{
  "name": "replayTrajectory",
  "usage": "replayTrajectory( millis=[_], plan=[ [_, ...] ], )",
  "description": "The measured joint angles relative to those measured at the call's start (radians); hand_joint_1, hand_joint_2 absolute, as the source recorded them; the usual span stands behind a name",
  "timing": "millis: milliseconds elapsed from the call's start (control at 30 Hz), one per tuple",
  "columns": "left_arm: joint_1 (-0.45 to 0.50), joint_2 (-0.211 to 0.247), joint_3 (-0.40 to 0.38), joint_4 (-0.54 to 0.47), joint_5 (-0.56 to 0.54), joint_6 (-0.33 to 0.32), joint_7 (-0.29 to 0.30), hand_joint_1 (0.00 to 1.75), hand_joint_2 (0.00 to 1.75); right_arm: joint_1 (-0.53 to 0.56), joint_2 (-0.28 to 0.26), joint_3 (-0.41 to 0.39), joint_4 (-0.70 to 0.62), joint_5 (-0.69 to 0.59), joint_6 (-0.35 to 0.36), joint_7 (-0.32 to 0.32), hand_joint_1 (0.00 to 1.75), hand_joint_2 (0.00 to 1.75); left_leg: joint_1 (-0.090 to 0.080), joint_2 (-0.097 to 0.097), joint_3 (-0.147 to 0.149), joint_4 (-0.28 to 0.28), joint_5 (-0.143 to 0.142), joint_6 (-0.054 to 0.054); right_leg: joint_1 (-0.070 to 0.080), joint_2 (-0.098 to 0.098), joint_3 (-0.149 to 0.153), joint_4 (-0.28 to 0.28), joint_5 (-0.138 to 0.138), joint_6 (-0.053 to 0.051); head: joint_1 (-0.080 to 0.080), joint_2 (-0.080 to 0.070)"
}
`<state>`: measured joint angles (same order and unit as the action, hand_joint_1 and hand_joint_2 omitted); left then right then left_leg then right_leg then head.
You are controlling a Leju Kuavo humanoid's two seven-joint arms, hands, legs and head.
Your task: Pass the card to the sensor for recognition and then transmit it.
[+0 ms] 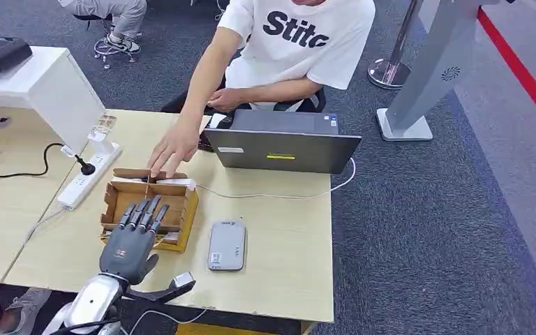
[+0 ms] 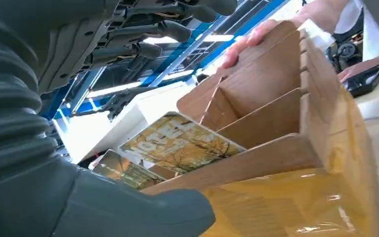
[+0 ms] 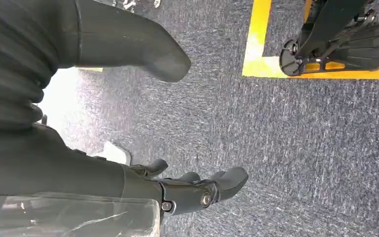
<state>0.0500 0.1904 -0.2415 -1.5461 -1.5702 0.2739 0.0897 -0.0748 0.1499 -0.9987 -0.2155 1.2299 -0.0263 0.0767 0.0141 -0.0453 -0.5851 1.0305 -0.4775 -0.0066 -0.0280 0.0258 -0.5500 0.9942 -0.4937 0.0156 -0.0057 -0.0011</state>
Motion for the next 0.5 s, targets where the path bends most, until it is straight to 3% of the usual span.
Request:
replayTrajectory(
  millis=[167,200,500],
  plan=[
    [0.0,0.0,0.016,0.01,0.0,0.001,-0.005,0.02,1.75,0.0,0.0,0.0,0.0,0.002,0.001,0.0,0.0,1.75,0.0,0.0,0.0,0.0,0.0,0.0,0.0,0.0,0.0,0.0,0.0,0.0,0.0,0.0],
    [0.0,-0.001,0.019,0.011,0.0,0.001,-0.005,1.69,1.75,0.0,0.0,0.0,0.0,0.002,0.001,0.0,0.0,1.75,0.0,0.0,0.0,0.0,0.0,0.0,0.0,0.0,0.0,0.0,0.0,0.0,0.0,0.0],
    [0.001,-0.006,0.028,0.014,0.0,0.0,-0.032,1.75,1.75,0.0,0.0,-0.004,0.0,0.003,0.0,0.0,0.0,1.75,0.0,0.0,0.0,0.0,0.0,0.0,0.0,0.0,0.0,0.0,0.0,0.0,0.0,0.0]
  ],
)
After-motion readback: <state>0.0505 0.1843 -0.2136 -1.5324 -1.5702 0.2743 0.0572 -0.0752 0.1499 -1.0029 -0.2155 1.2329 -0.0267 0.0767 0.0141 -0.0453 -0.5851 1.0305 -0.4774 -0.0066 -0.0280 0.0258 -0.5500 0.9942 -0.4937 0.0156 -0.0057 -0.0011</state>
